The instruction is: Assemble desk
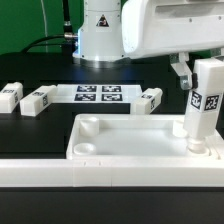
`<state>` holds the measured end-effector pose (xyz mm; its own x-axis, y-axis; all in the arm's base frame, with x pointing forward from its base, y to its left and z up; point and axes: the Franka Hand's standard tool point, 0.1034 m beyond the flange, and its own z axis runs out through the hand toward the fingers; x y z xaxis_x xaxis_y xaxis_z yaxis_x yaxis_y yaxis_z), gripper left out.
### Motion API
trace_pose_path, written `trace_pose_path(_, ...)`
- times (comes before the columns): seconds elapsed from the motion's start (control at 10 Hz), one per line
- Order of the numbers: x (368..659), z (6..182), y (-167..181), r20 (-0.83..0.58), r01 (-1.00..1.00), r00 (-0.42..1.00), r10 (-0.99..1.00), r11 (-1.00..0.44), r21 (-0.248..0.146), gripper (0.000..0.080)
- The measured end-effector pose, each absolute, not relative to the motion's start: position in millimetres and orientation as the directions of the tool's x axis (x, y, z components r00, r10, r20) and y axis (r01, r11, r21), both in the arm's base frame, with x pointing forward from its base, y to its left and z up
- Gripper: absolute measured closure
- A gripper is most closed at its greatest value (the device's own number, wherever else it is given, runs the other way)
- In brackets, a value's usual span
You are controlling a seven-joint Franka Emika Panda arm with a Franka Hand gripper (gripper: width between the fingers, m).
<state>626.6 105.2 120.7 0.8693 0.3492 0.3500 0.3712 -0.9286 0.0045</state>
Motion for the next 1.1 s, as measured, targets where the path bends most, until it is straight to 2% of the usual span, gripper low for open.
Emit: trace_pose_path(1.1,627,109.3,104,0.379,0.366,0.86,0.343,-0.931,0.011,0.0509)
